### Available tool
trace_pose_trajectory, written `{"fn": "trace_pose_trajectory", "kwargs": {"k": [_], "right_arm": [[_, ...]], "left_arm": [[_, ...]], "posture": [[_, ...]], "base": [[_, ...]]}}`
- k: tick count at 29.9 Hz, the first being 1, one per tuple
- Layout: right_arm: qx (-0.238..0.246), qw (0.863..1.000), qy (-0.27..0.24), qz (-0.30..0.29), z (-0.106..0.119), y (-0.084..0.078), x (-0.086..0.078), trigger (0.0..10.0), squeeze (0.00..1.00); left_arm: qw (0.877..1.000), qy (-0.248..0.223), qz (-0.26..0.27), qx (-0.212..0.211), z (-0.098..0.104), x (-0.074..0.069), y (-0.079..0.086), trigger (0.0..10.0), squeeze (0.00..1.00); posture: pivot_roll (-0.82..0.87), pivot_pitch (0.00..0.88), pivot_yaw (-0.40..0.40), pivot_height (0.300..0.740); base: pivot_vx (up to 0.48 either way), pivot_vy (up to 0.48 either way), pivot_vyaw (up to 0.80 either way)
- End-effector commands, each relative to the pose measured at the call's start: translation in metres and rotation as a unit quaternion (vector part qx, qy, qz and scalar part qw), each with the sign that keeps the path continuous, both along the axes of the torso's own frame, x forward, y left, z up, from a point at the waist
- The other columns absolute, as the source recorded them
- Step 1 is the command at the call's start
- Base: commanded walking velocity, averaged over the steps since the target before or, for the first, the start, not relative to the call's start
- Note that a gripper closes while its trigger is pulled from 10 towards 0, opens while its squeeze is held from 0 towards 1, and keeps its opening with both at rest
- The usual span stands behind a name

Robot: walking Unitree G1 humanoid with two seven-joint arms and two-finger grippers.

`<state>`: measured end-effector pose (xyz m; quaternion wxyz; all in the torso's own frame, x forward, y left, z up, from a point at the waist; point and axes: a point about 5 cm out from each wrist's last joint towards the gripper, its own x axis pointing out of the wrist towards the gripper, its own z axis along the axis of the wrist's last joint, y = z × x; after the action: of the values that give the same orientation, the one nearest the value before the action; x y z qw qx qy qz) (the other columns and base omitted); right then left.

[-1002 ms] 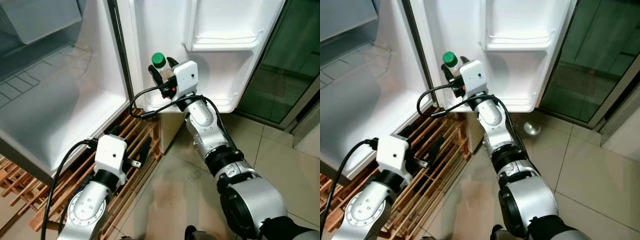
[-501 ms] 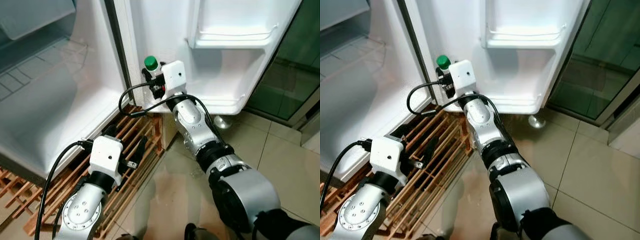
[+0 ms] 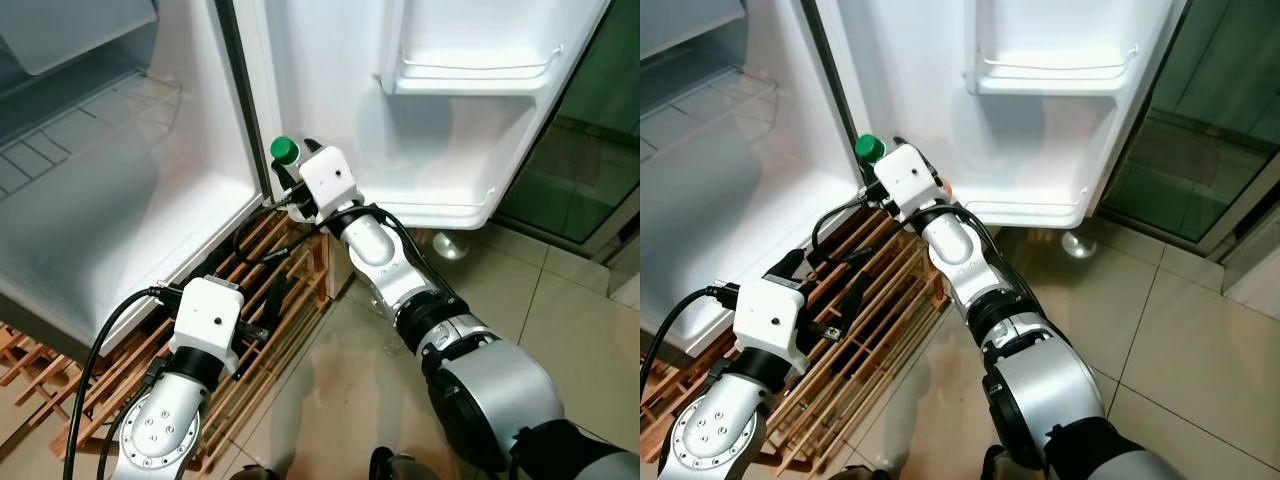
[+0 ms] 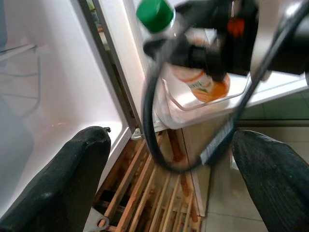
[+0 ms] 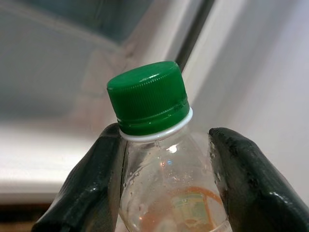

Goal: Restocking fridge

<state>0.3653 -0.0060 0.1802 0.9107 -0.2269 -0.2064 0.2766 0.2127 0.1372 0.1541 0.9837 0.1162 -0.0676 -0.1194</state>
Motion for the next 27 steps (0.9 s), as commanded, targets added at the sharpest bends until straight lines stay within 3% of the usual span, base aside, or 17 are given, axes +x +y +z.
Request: {"fn": "trace_pose_trajectory", "kwargs": {"k": [1,10,12,14,16,19,24,27], "right_arm": [[-0.027,1.0,-0.013,0.004,-0.007,0.004,-0.004,10.0,0.0],[-0.037,0.998,-0.04,0.01,-0.004,0.008,-0.007,10.0,0.0],[0.016,1.0,0.016,-0.01,-0.003,0.002,0.0,10.0,0.0],[0.091,0.992,0.084,-0.028,-0.001,-0.004,0.007,10.0,0.0],[0.135,0.983,0.117,-0.04,0.004,-0.007,0.013,10.0,0.0],[0.176,0.972,0.151,-0.048,0.01,-0.01,0.019,10.0,0.0],[0.206,0.963,0.165,-0.057,0.018,-0.017,0.025,10.0,0.0],[0.238,0.949,0.195,-0.068,0.02,-0.024,0.03,10.0,0.0]], "left_arm": [[1.0,-0.015,0.004,0.008,0.005,-0.002,0.002,10.0,0.0],[1.0,-0.022,0.01,0.012,0.006,-0.001,0.002,10.0,0.0],[1.0,-0.025,0.009,0.016,0.006,-0.001,0.0,10.0,0.0],[0.999,-0.026,0.009,0.016,0.007,-0.001,0.0,10.0,0.0],[0.999,-0.026,0.009,0.016,0.007,-0.001,0.0,10.0,0.0],[0.999,-0.027,0.009,0.016,0.007,0.001,-0.001,10.0,0.0],[0.999,-0.033,0.009,0.018,0.008,0.003,-0.003,10.0,0.0],[0.999,-0.031,0.01,0.019,0.007,0.004,-0.004,10.0,0.0]], "posture": [[0.14,0.162,0.087,0.74],[0.14,0.169,0.081,0.74],[0.14,0.164,0.079,0.74],[0.14,0.164,0.079,0.74],[0.13,0.164,0.079,0.74],[0.13,0.162,0.078,0.74],[0.12,0.156,0.077,0.74],[0.12,0.151,0.075,0.74]], "base": [[0.0,0.0,0.0],[0.0,0.0,0.0],[0.0,0.0,0.0],[0.0,0.0,0.0],[0.0,0.0,0.0],[0.0,0.0,0.0],[0.0,0.0,0.0],[0.0,0.0,0.0]]}}
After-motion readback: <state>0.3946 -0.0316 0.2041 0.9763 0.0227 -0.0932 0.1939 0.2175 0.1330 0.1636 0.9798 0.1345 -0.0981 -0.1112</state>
